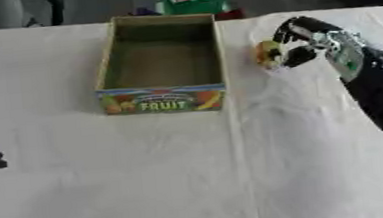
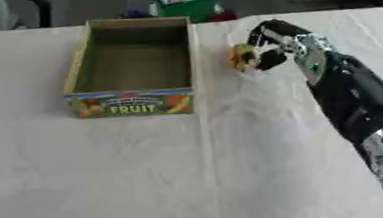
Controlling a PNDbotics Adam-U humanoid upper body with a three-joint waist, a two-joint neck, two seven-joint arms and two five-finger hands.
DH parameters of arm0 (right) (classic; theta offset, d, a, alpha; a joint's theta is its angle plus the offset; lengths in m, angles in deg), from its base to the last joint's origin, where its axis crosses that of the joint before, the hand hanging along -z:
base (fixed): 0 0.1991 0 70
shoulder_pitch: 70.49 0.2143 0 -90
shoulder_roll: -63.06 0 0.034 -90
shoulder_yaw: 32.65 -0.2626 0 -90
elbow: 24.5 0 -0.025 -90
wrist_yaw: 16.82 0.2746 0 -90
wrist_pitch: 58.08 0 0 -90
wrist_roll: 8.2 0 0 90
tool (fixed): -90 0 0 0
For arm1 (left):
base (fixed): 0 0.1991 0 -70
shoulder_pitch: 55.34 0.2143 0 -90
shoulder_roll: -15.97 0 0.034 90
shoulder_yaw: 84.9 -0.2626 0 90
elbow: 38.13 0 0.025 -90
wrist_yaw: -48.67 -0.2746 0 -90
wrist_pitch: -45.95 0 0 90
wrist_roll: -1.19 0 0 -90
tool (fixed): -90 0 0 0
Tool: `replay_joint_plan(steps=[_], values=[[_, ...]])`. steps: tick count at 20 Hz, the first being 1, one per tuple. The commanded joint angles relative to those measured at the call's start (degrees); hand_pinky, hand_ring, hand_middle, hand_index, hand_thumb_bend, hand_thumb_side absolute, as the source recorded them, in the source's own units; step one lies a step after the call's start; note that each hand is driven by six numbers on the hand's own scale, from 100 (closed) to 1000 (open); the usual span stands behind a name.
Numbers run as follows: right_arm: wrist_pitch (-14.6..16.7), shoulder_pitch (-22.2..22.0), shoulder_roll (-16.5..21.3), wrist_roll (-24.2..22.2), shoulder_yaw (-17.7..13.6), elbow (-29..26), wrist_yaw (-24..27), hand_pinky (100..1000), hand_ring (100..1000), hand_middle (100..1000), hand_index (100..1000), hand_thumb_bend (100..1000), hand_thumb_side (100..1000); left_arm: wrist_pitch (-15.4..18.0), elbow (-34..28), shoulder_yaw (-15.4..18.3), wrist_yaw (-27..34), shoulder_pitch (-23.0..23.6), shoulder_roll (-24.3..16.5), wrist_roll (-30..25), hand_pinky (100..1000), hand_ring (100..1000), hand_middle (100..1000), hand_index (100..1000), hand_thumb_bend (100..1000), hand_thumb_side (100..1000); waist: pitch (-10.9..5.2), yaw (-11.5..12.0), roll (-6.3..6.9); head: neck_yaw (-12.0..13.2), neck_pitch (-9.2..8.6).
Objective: Pick up objects on the table and place them in the box.
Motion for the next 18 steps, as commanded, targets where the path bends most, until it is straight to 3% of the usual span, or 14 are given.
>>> replay_joint_plan(steps=[1, 2, 9, 18], values=[[0.72, 0.90, 0.71, 3.64, -0.68, -1.57, 0.18, 684, 561, 511, 176, 100, 256, 0.06, -1.12, 0.32, 0.08, -0.44, -0.56, 0.17, 468, 488, 447, 739, 100, 774, -1.08, 0.06, 0.16, -0.03, -0.66], [0.98, 0.88, 0.63, 4.75, -0.66, -1.61, 0.35, 672, 539, 490, 166, 100, 198, 0.05, -1.12, 0.35, 0.03, -0.45, -0.55, 0.20, 468, 488, 447, 739, 100, 774, -1.08, 0.08, 0.16, -0.05, -0.68], [3.75, 1.67, 0.67, 11.56, 0.87, -4.65, 2.82, 633, 499, 458, 148, 100, 203, 0.00, -1.07, 0.39, 0.08, -0.33, -0.51, 0.28, 469, 488, 446, 739, 100, 775, -1.42, -0.16, -0.11, 0.01, -0.59], [6.38, 4.21, -1.27, 9.52, 3.84, -12.27, 6.80, 639, 509, 466, 155, 100, 210, -0.09, -0.95, 0.21, 0.18, -0.18, -0.43, 0.03, 470, 487, 447, 739, 100, 773, -2.19, 0.24, -0.40, -0.46, -0.49]])
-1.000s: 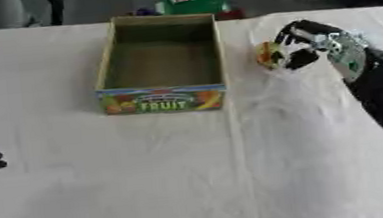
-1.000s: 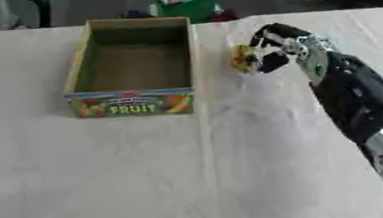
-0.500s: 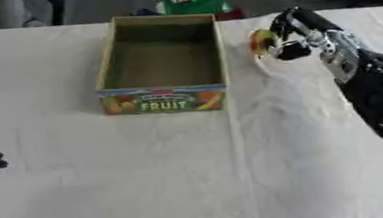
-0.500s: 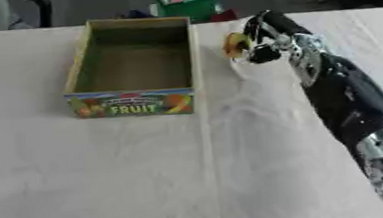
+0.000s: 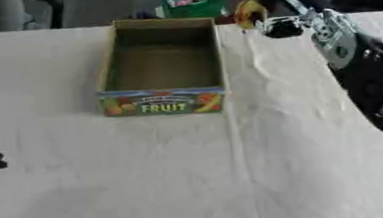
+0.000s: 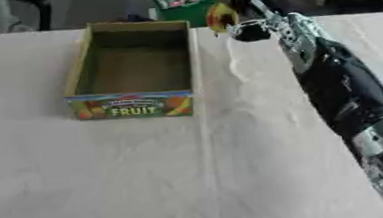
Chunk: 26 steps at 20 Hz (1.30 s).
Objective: Pick up objects on the table and place them in the box.
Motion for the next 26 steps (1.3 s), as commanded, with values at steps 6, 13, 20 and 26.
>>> replay_joint_plan(steps=[6, 13, 20, 26], values=[[1.80, 3.93, -3.83, -3.11, 2.23, -2.50, -1.05, 657, 527, 481, 165, 100, 203, -0.05, -0.96, -0.14, 0.38, -0.32, -0.31, -0.43, 470, 486, 446, 739, 100, 772, -1.68, 1.33, 0.20, -1.18, -0.43], [3.26, 4.03, -7.11, -4.34, 3.53, -0.71, -5.36, 689, 574, 518, 194, 100, 198, -0.07, -1.01, -0.45, 0.56, -0.56, -0.15, -0.75, 469, 485, 445, 738, 100, 772, -1.60, 2.73, 0.27, -2.06, -0.61], [4.57, 3.66, -9.80, -6.22, 5.19, 0.29, -12.23, 771, 691, 634, 492, 100, 227, -0.09, -1.03, -0.58, 0.59, -0.81, 0.02, -0.87, 469, 484, 445, 738, 100, 772, -1.29, 3.37, 0.35, -2.37, -0.73], [4.87, 3.30, -10.36, -10.89, 5.52, 0.20, -16.29, 813, 754, 726, 815, 100, 265, -0.08, -1.03, -0.50, 0.58, -0.81, 0.01, -0.73, 468, 483, 444, 738, 100, 772, -1.26, 3.25, 0.51, -2.18, -0.83]])
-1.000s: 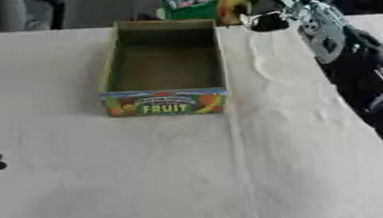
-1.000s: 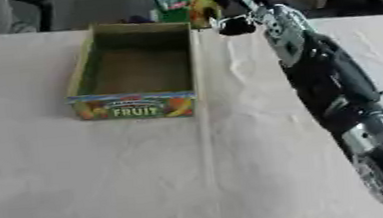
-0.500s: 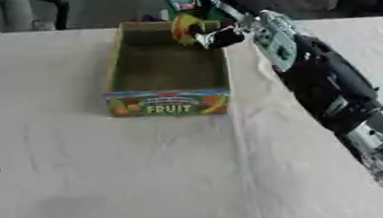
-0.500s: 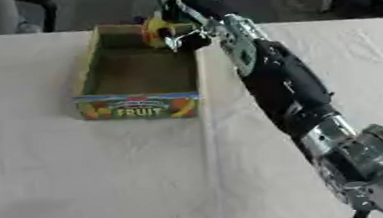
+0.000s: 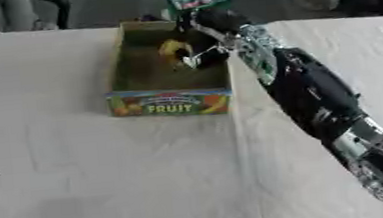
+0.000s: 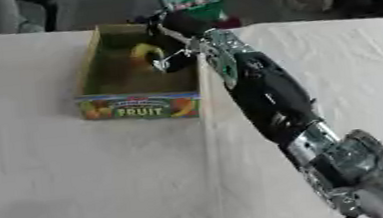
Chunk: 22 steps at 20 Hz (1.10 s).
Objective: Pick up objects on the table and place them in the box.
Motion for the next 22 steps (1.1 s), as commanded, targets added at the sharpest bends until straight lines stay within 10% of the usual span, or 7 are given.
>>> replay_joint_plan(steps=[1, 12, 22], values=[[-0.03, 1.12, 0.67, -1.77, -0.23, -0.92, -1.35, 815, 758, 734, 856, 100, 266, 0.02, -1.04, -0.09, 0.05, -0.68, -0.51, -0.10, 468, 483, 444, 738, 100, 771, -0.81, -0.25, 0.44, 0.15, -0.79], [-1.30, 0.73, 2.43, -2.81, -0.66, -4.16, 4.48, 767, 737, 719, 896, 100, 208, 0.07, -0.97, 0.17, 0.04, -0.35, -0.63, 0.18, 468, 482, 443, 738, 100, 769, -1.40, -1.33, 0.75, 0.89, -0.80], [-6.19, -3.37, 9.56, -6.92, -2.80, -15.56, 33.03, 588, 653, 631, 827, 100, 225, 0.24, -0.83, 1.13, -0.23, 0.56, -0.79, 1.06, 467, 482, 443, 737, 100, 768, -2.17, -4.21, 1.04, 3.04, -0.68]])
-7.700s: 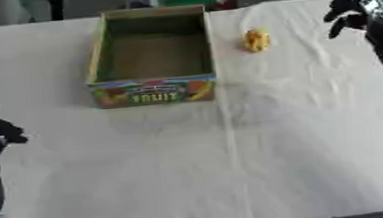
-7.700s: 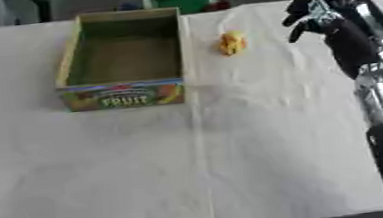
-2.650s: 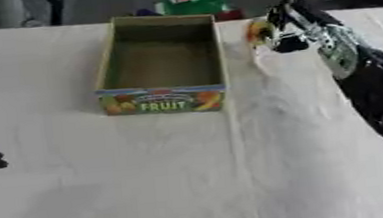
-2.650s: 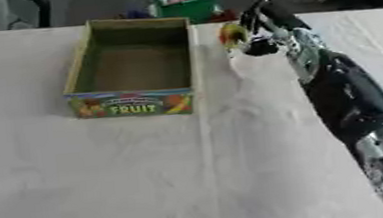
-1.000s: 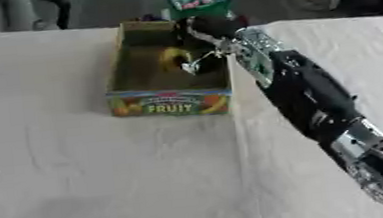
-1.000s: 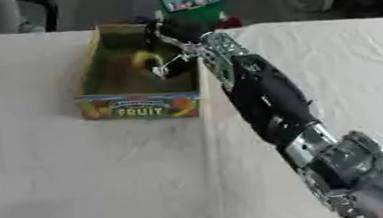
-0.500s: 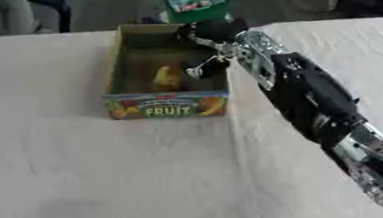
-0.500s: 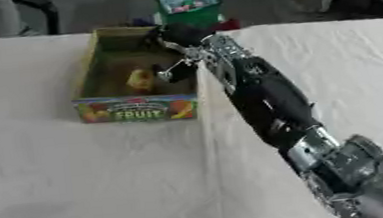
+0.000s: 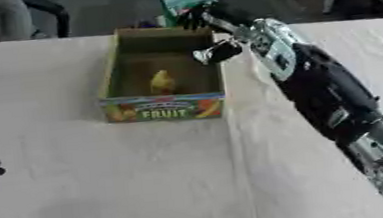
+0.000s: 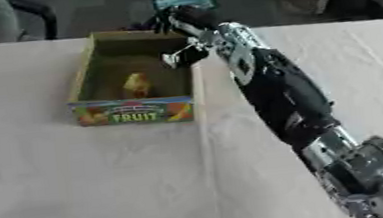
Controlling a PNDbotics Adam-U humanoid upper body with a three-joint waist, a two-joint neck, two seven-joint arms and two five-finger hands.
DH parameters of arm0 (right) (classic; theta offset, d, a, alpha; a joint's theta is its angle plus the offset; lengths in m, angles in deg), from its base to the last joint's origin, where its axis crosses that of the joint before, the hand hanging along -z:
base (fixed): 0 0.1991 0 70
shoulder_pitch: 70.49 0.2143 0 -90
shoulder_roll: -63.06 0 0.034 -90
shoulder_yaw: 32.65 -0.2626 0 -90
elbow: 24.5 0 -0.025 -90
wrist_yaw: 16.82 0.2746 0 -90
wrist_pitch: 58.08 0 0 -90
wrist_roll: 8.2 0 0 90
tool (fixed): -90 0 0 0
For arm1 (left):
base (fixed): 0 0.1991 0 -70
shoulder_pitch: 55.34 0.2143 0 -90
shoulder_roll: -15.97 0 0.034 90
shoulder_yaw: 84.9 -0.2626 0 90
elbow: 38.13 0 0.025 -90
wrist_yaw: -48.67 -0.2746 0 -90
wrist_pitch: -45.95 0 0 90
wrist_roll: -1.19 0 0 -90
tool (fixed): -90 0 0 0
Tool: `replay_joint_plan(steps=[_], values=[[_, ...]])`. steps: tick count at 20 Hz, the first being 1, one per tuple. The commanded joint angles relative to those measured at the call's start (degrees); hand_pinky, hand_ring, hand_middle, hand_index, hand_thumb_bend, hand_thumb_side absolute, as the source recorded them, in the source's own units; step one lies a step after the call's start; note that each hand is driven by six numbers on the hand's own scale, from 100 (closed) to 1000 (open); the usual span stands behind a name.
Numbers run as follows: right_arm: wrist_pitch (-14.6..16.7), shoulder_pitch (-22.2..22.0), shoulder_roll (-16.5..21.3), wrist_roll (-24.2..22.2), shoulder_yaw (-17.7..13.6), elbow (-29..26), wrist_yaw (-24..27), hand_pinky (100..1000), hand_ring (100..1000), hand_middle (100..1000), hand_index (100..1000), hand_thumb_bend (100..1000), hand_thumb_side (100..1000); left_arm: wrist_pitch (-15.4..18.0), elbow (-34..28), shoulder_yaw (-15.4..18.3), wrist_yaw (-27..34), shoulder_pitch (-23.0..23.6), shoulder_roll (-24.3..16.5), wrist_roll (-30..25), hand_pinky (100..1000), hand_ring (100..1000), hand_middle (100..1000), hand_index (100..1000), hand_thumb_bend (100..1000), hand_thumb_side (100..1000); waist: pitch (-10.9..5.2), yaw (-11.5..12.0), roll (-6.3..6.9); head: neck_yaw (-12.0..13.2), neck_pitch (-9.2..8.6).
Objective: Pick up objects on the table and place them in the box.
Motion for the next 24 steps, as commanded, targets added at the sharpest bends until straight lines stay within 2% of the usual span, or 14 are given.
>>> replay_joint_plan(steps=[1, 5, 6, 7, 13, 17, 24], values=[[-3.39, -0.71, 4.37, -1.49, -1.78, -5.78, 12.02, 567, 643, 622, 820, 100, 244, 0.13, -0.86, 0.75, -0.24, -0.10, -0.80, 0.53, 467, 482, 443, 737, 100, 768, -1.14, -0.60, 0.40, 0.96, -0.34], [-9.32, -4.74, 7.90, -2.98, -3.81, -12.42, 27.88, 530, 625, 607, 806, 100, 296, 0.21, -0.88, 1.08, -0.36, 0.15, -0.87, 0.86, 467, 482, 443, 737, 100, 768, -1.24, -1.93, 0.56, 1.74, -0.41], [-10.62, -5.92, 8.69, -2.89, -4.44, -14.06, 31.30, 506, 613, 597, 797, 100, 357, 0.22, -0.87, 1.17, -0.39, 0.24, -0.87, 0.95, 467, 482, 443, 737, 100, 769, -1.25, -2.29, 0.60, 1.99, -0.46], [-11.92, -7.13, 9.46, -2.67, -4.98, -15.76, 34.73, 500, 611, 595, 793, 100, 374, 0.23, -0.86, 1.25, -0.41, 0.31, -0.87, 1.04, 467, 482, 443, 737, 100, 769, -1.25, -2.57, 0.63, 2.16, -0.49], [-18.32, -14.78, 12.03, -0.69, -8.01, -25.24, 51.01, 470, 600, 587, 776, 100, 480, 0.29, -0.84, 1.60, -0.55, 0.53, -0.76, 1.38, 466, 482, 442, 737, 100, 771, -0.97, -4.06, 0.91, 2.90, -0.71], [-21.21, -19.77, 12.15, 0.67, -10.33, -30.40, 57.60, 464, 598, 586, 766, 100, 525, 0.30, -0.84, 1.79, -0.68, 0.57, -0.65, 1.56, 467, 482, 442, 736, 100, 775, -0.57, -4.60, 0.96, 3.34, -0.71], [-23.82, -26.86, 11.12, 3.15, -13.68, -35.32, 60.81, 457, 593, 584, 759, 100, 581, 0.23, -0.88, 2.06, -0.80, 0.58, -0.56, 1.63, 467, 482, 443, 736, 100, 777, -0.19, -5.80, 1.02, 4.05, -0.84]])
